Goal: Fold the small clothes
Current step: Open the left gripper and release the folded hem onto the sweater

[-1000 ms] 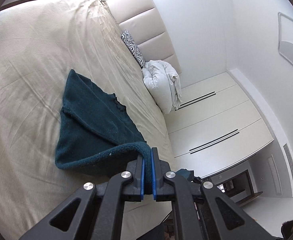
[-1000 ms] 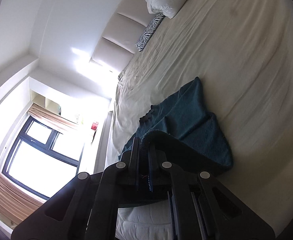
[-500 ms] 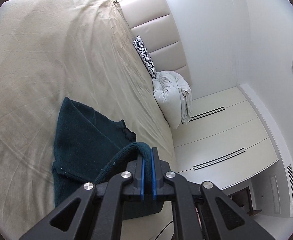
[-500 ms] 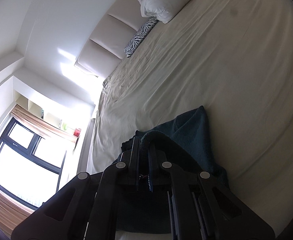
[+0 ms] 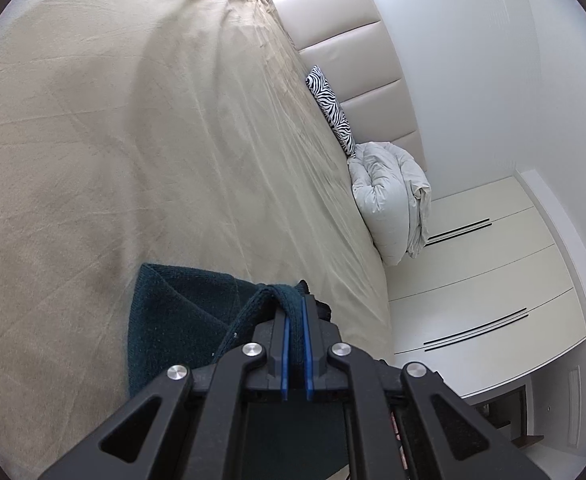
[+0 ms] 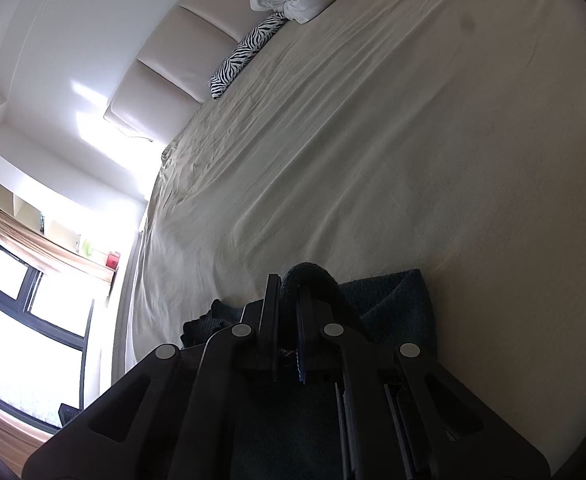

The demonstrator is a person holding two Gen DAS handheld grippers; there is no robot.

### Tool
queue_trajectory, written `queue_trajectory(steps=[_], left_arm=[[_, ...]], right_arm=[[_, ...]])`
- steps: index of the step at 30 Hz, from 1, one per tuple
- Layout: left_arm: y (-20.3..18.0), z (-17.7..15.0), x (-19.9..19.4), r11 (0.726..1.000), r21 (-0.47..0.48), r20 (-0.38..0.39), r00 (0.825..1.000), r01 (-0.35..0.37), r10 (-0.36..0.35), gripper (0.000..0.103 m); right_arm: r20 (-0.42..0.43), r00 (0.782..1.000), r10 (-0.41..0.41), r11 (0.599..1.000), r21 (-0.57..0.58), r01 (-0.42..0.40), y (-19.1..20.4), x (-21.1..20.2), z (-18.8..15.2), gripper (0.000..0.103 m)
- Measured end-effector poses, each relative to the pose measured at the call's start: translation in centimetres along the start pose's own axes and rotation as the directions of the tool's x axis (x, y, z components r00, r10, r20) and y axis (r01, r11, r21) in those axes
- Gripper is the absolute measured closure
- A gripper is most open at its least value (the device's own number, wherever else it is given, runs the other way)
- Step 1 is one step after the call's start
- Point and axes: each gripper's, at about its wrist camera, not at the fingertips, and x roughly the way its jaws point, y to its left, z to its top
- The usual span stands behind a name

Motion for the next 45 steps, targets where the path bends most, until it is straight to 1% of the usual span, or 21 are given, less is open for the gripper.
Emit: queue_trajectory(steps=[4, 6, 7, 8, 9, 11, 13, 15, 16, 17, 18, 19, 20, 23, 26, 30, 34, 37, 39, 43, 45], left_arm=[[1.8, 0.6, 2.6, 0.996, -0.021, -0.031, 0.996, -0.083, 0.082, 0.094], [2.3, 0.7, 3.3, 0.996, -0.037, -0.041, 0.996, -0.082, 0.081, 0.081], [2.2, 0.7, 3.5, 0.996, -0.035, -0.037, 0.996, -0.081, 0.079, 0.079], [2.2, 0.6, 3.6, 0.996, -0.032, -0.033, 0.996, -0.079, 0.078, 0.07], [2.2, 0.6, 3.7, 0.996, -0.036, -0.031, 0.996, -0.082, 0.081, 0.053], [2.0, 0.5, 3.6, 0.996, -0.05, -0.024, 0.997, -0.079, 0.078, 0.039], [2.0, 0.5, 3.0, 0.996, -0.055, -0.012, 0.997, -0.077, 0.076, 0.038], [2.1, 0.4, 2.3, 0.993, -0.076, -0.006, 0.996, -0.086, 0.086, 0.034], [1.8, 0.2, 2.0, 0.994, -0.078, 0.002, 0.997, -0.082, 0.082, 0.034], [1.5, -0.1, 1.7, 0.994, -0.07, 0.009, 0.997, -0.079, 0.08, 0.034], [1.1, -0.4, 1.3, 0.995, -0.053, 0.013, 0.996, -0.084, 0.085, 0.034], [0.5, -0.8, 1.0, 0.996, -0.027, 0.017, 0.996, -0.091, 0.091, 0.034], [-0.1, -1.2, 0.7, 0.995, 0.001, 0.023, 0.995, -0.098, 0.098, 0.034], [-2.0, -2.6, -0.2, 0.991, 0.08, 0.044, 0.994, -0.107, 0.103, 0.034], [-3.1, -4.4, -0.9, 0.98, 0.144, 0.057, 0.99, -0.138, 0.131, 0.034], [-3.2, -7.4, -1.5, 0.962, 0.206, 0.05, 0.984, -0.18, 0.173, 0.034], [-2.7, -10.2, -2.3, 0.943, 0.255, 0.041, 0.976, -0.216, 0.213, 0.034], [-2.5, -12.0, -3.1, 0.921, 0.301, 0.053, 0.968, -0.248, 0.244, 0.034], [-2.5, -12.9, -3.8, 0.909, 0.325, 0.074, 0.966, -0.259, 0.249, 0.037], [-2.4, -14.1, -5.0, 0.882, 0.369, 0.108, 0.956, -0.293, 0.272, 0.038], [-2.1, -14.6, -5.1, 0.872, 0.379, 0.108, 0.95, -0.311, 0.292, 0.042]], right_arm=[[-0.049, 0.997, -0.06, 0.998, 0.029, 0.062, -1.9, 4.1, 0.8, 0.096], [-0.055, 0.995, -0.085, 0.996, 0.03, 0.086, -2.5, 4.8, 0.3, 0.096], [-0.051, 0.995, -0.081, 0.996, 0.027, 0.082, -2.7, 5.1, 0.2, 0.096], [-0.042, 0.996, -0.082, 0.996, 0.023, 0.083, -2.7, 5.2, 0.1, 0.096], [-0.037, 0.996, -0.082, 0.996, 0.019, 0.083, -2.8, 5.3, 0.0, 0.096], [-0.038, 0.996, -0.084, 0.996, 0.021, 0.085, -2.7, 5.7, 0.2, 0.095], [-0.048, 0.996, -0.08, 0.996, 0.02, 0.081, -2.6, 6.1, 0.4, 0.093], [-0.042, 0.995, -0.089, 0.996, 0.0, 0.089, -2.0, 5.0, 0.1, 0.089], [-0.034, 0.995, -0.096, 0.995, -0.013, 0.095, -1.4, 3.8, -0.4, 0.088], [-0.022, 0.994, -0.103, 0.995, -0.021, 0.102, -1.0, 3.5, -0.4, 0.083], [-0.007, 0.994, -0.113, 0.993, -0.021, 0.113, -0.7, 3.1, -0.4, 0.072], [0.011, 0.993, -0.12, 0.993, -0.012, 0.12, -0.5, 2.6, -0.4, 0.064], [0.03, 0.992, -0.124, 0.992, 0.001, 0.124, -0.4, 1.6, -0.5, 0.052], [0.05, 0.991, -0.122, 0.992, -0.012, 0.123, 0.1, -0.3, -0.8, 0.052], [0.045, 0.989, -0.143, 0.984, -0.102, 0.147, 1.5, -1.9, -1.9, 0.052], [0.042, 0.979, -0.197, 0.953, -0.225, 0.202, 2.8, -4.4, -4.6, 0.052], [0.043, 0.972, -0.231, 0.929, -0.286, 0.233, 1.8, -7.4, -7.5, 0.052], [0.048, 0.966, -0.254, 0.921, -0.294, 0.257, 0.1, -9.3, -9.5, 0.054], [0.047, 0.967, -0.25, 0.924, -0.286, 0.253, -1.1, -10.4, -10.4, 0.054], [0.04, 0.967, -0.251, 0.932, -0.26, 0.253, -2.9, -11.7, -11.2, 0.054], [0.031, 0.969, -0.244, 0.934, -0.262, 0.244, -3.4, -12.0, -11.7, 0.054]])
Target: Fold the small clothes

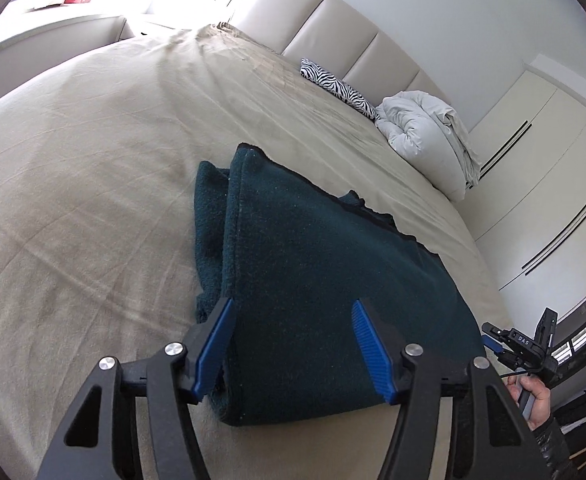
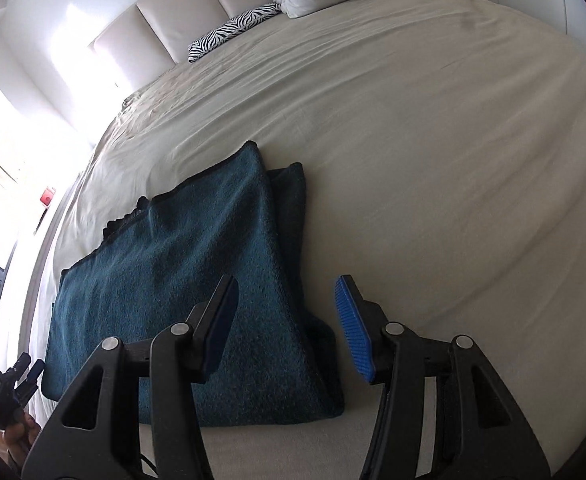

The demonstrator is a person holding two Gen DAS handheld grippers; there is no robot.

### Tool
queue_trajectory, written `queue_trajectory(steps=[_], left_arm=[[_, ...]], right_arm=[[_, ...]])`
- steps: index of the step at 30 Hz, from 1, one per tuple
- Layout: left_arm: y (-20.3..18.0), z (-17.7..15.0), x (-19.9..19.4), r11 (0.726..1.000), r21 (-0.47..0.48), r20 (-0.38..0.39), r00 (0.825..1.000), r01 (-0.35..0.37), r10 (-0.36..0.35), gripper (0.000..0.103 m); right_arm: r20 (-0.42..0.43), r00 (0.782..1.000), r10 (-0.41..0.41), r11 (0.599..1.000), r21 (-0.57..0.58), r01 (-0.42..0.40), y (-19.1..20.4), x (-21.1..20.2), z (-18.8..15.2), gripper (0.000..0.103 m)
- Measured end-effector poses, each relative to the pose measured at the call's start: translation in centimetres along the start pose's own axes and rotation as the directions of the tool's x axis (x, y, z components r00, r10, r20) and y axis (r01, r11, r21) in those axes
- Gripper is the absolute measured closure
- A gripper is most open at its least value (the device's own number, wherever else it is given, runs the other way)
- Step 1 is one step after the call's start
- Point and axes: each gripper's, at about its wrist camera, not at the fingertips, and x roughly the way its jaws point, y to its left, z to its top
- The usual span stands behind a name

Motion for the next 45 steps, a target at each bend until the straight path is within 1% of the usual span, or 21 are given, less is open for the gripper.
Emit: queue_trajectory(steps=[2, 6, 8, 11, 13, 15, 17, 19, 22, 23, 24, 25, 27, 31, 33, 34, 35, 36, 40, 45], left_arm=[[0.3, -0.4, 0.0, 1.0, -0.001, -0.006, 1.0, -0.012, 0.012, 0.042], [0.9, -0.9, 0.1, 0.998, -0.003, -0.003, 0.998, -0.066, 0.066, 0.042], [1.1, -1.0, -0.2, 0.996, -0.008, 0.017, 0.996, -0.09, 0.09, 0.042], [1.0, -1.1, -0.5, 0.997, 0.002, 0.03, 0.997, -0.078, 0.078, 0.042], [0.5, -1.3, -0.3, 0.995, 0.038, 0.025, 0.996, -0.088, 0.087, 0.043], [0.1, -1.6, 0.0, 0.994, 0.061, 0.013, 0.996, -0.089, 0.088, 0.056], [-0.2, -1.8, 0.3, 0.993, 0.075, 0.007, 0.995, -0.096, 0.096, 0.061], [-0.2, -2.0, 0.6, 0.991, 0.087, -0.003, 0.994, -0.106, 0.106, 0.063], [0.3, -2.2, 0.9, 0.991, 0.074, -0.015, 0.993, -0.115, 0.117, 0.076], [0.4, -2.3, 0.8, 0.99, 0.072, -0.009, 0.993, -0.119, 0.12, 0.079], [0.4, -2.3, 0.7, 0.99, 0.071, -0.006, 0.992, -0.124, 0.124, 0.082], [0.4, -2.3, 0.7, 0.989, 0.072, -0.003, 0.992, -0.126, 0.127, 0.083], [0.3, -2.4, 0.7, 0.988, 0.081, 0.0, 0.992, -0.129, 0.13, 0.085], [-0.1, -2.5, 0.8, 0.983, 0.112, 0.005, 0.989, -0.148, 0.148, 0.092], [-0.1, -2.5, 0.9, 0.981, 0.116, 0.004, 0.988, -0.155, 0.156, 0.094], [-0.1, -2.5, 1.0, 0.981, 0.114, 0.003, 0.988, -0.157, 0.157, 0.095], [0.0, -2.5, 0.9, 0.981, 0.112, 0.005, 0.987, -0.158, 0.158, 0.095], [0.0, -2.5, 0.9, 0.981, 0.111, 0.008, 0.987, -0.159, 0.159, 0.095], [-0.3, -2.5, 0.3, 0.98, 0.115, 0.025, 0.986, -0.165, 0.163, 0.096], [-0.4, -2.7, -0.1, 0.978, 0.12, 0.033, 0.986, -0.168, 0.166, 0.096]], right_arm=[[-0.009, 1.0, 0.001, 1.0, -0.006, -0.001, -0.2, -0.2, -0.6, 0.054], [-0.011, 1.0, 0.008, 1.0, -0.026, -0.008, 0.1, -0.5, -1.2, 0.054], [-0.006, 1.0, 0.009, 0.999, -0.041, -0.01, 0.4, -0.8, -1.3, 0.054], [-0.003, 1.0, 0.017, 0.998, -0.054, -0.018, 0.5, -1.3, -1.4, 0.054], [-0.01, 1.0, 0.01, 0.998, -0.057, -0.011, 0.8, -1.2, -1.3, 0.054], [-0.016, 1.0, 0.006, 0.999, -0.053, -0.007, 0.7, -1.2, -1.4, 0.054], [-0.015, 1.0, 0.004, 0.999, -0.053, -0.005, 0.6, -1.3, -1.4, 0.054], [-0.012, 1.0, 0.003, 0.998, -0.061, -0.004, 0.6, -1.4, -1.6, 0.054], [-0.011, 1.0, -0.004, 0.997, -0.078, 0.003, 0.5, -1.7, -1.8, 0.054], [-0.01, 1.0, -0.004, 0.996, -0.084, 0.004, 0.5, -1.8, -1.8, 0.055], [-0.009, 1.0, -0.01, 0.996, -0.092, 0.009, 0.5, -1.8, -1.9, 0.058], [-0.012, 1.0, -0.017, 0.995, -0.097, 0.016, 0.4, -1.8, -1.9, 0.061], [-0.022, 0.999, -0.024, 0.995, -0.1, 0.022, 0.2, -1.7, -2.0, 0.068], [-0.022, 0.999, -0.037, 0.993, -0.117, 0.035, 0.3, -1.6, -2.1, 0.07], [-0.018, 0.998, -0.064, 0.988, -0.14, 0.06, 0.5, -1.5, -2.1, 0.083], [-0.018, 0.997, -0.07, 0.987, -0.147, 0.067, 0.5, -1.4, -2.1, 0.086], [-0.019, 0.997, -0.075, 0.986, -0.15, 0.071, 0.6, -1.4, -2.0, 0.092], [-0.016, 0.997, -0.08, 0.986, -0.15, 0.076, 0.5, -1.4, -2.0, 0.096], [0.011, 0.996, -0.088, 0.984, -0.154, 0.089, 0.8, -2.1, -2.0, 0.098], [0.028, 0.997, -0.071, 0.989, -0.126, 0.074, 0.7, -3.2, -2.4, 0.098]])
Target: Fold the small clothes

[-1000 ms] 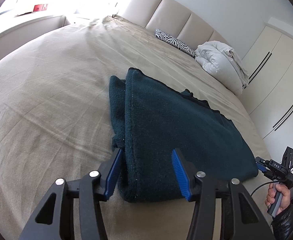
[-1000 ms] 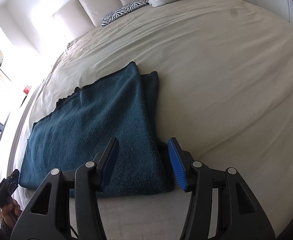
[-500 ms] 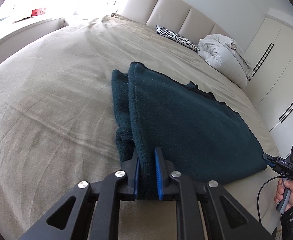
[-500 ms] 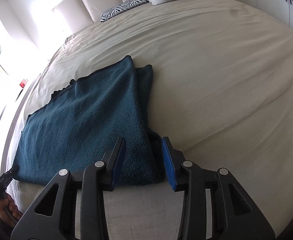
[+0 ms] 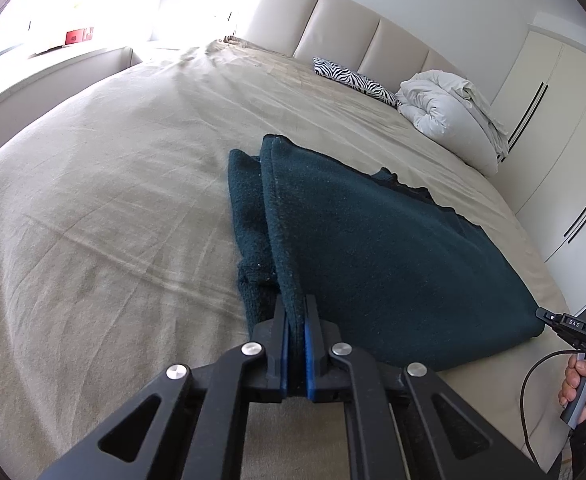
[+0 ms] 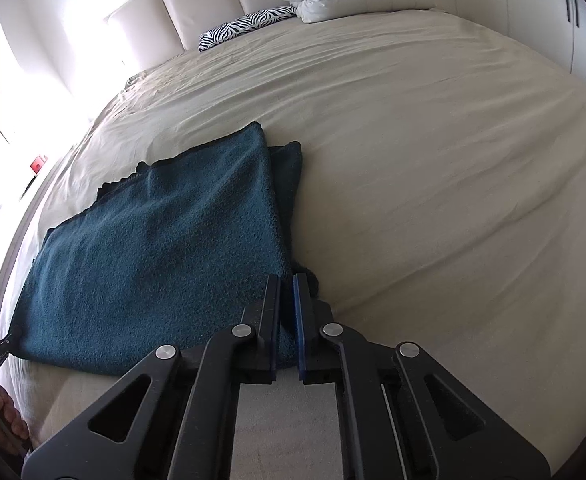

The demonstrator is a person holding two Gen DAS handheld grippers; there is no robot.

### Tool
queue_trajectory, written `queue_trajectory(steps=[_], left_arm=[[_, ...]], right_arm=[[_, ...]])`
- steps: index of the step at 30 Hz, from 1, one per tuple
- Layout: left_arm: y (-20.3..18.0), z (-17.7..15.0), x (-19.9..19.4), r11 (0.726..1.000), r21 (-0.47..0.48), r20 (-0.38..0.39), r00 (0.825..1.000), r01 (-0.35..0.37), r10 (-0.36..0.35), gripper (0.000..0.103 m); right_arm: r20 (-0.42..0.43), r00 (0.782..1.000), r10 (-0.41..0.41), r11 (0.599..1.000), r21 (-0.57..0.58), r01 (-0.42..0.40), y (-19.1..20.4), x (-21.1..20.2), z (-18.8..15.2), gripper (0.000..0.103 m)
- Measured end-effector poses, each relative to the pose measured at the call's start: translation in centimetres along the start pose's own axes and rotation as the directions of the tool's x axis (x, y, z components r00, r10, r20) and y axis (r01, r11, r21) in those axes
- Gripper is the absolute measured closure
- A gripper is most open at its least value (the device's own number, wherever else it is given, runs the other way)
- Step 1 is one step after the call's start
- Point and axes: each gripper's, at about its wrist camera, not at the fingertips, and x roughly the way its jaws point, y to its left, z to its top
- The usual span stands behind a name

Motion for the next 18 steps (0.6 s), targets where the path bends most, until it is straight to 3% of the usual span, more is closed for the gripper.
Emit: queue_trajectory(steps=[18], left_arm=[[1.7, -1.1, 0.3, 0.999, -0.029, -0.044, 0.999, 0.018, -0.02, 0.096]], right_arm=[[-0.025, 0.999, 0.022, 0.995, 0.096, -0.019, -2.9, 0.2, -2.0, 0.099]])
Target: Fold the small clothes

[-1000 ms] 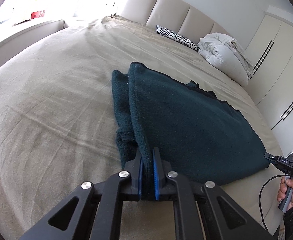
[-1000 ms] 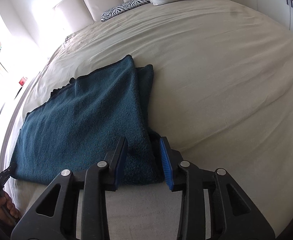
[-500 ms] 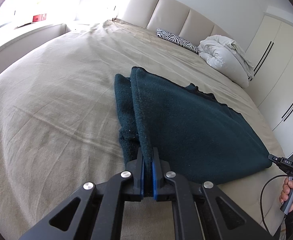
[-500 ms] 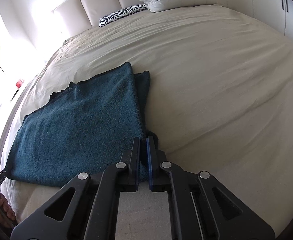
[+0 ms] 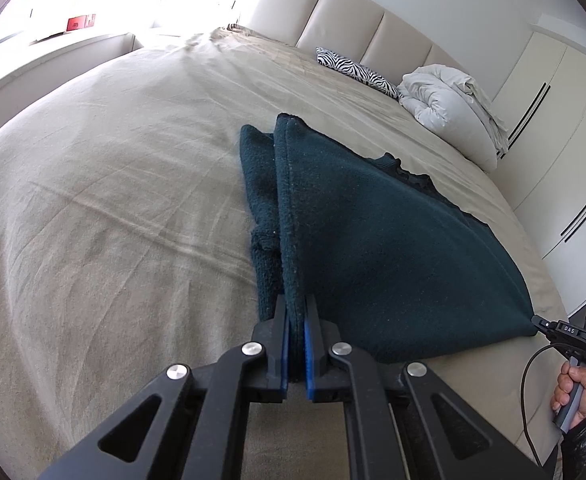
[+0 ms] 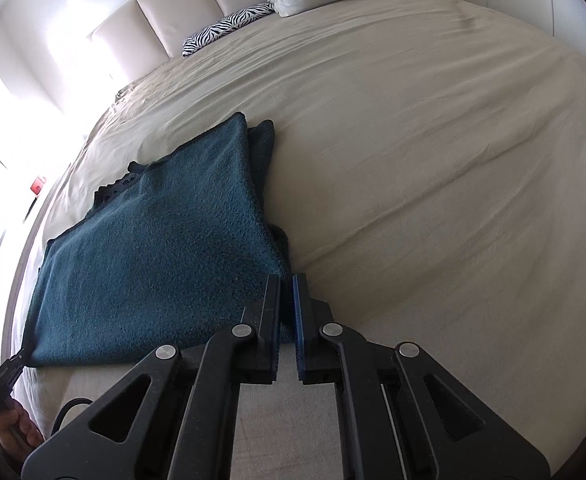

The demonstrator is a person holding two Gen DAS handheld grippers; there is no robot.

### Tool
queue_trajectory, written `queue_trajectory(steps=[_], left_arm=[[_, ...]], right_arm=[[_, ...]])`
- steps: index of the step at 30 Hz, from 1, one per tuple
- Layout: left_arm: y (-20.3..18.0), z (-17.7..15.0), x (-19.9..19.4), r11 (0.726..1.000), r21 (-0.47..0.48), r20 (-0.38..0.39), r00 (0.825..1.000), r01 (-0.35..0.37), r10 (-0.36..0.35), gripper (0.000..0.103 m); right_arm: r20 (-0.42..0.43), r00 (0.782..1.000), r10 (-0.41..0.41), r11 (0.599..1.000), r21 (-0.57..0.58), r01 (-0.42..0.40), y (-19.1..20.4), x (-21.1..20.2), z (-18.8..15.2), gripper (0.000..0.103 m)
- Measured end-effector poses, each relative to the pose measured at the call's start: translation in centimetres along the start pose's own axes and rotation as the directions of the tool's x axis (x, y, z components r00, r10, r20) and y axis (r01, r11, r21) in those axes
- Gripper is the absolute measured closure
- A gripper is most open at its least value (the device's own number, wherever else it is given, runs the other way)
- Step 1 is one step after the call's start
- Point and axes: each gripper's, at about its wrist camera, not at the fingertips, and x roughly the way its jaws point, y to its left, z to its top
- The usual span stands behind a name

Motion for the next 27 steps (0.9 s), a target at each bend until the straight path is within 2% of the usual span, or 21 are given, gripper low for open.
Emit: queue_trajectory(steps=[14, 16, 18, 19, 20, 24, 27], left_arm=[[0.6, 0.1, 0.6, 1.0, -0.013, -0.028, 0.999, 0.015, -0.015, 0.094], [0.6, 0.1, 0.6, 0.999, -0.022, -0.029, 0.999, 0.023, -0.023, 0.092], [0.4, 0.0, 0.5, 0.999, -0.022, -0.034, 0.999, 0.028, -0.029, 0.087], [0.3, 0.0, 0.3, 1.0, -0.017, -0.038, 0.999, 0.025, -0.025, 0.087], [0.2, 0.0, 0.1, 1.0, -0.013, -0.04, 0.999, 0.023, -0.024, 0.086], [-0.2, 0.4, -1.3, 1.0, -0.012, -0.019, 1.0, 0.005, -0.005, 0.084], [-0.8, 1.3, -2.6, 1.0, 0.012, 0.032, 0.999, 0.002, -0.002, 0.083]], right_arm=[[-0.046, 0.999, 0.017, 1.0, -0.003, -0.017, 0.2, 1.4, -0.4, 0.096], [-0.049, 0.999, 0.006, 1.0, 0.022, -0.005, 0.0, 1.2, -0.3, 0.088], [-0.027, 0.999, -0.017, 0.999, 0.051, 0.019, -0.2, 0.5, -0.2, 0.072], [-0.009, 0.999, -0.032, 0.998, 0.061, 0.033, -0.3, 0.0, -0.1, 0.067], [0.017, 0.999, -0.048, 0.997, 0.067, 0.047, -0.2, -0.5, 0.0, 0.057], [0.067, 0.996, -0.054, 0.996, 0.074, 0.049, 0.5, -2.1, 1.1, 0.056], [0.081, 0.997, 0.009, 0.999, 0.047, -0.013, 2.4, -2.4, 2.2, 0.056]])
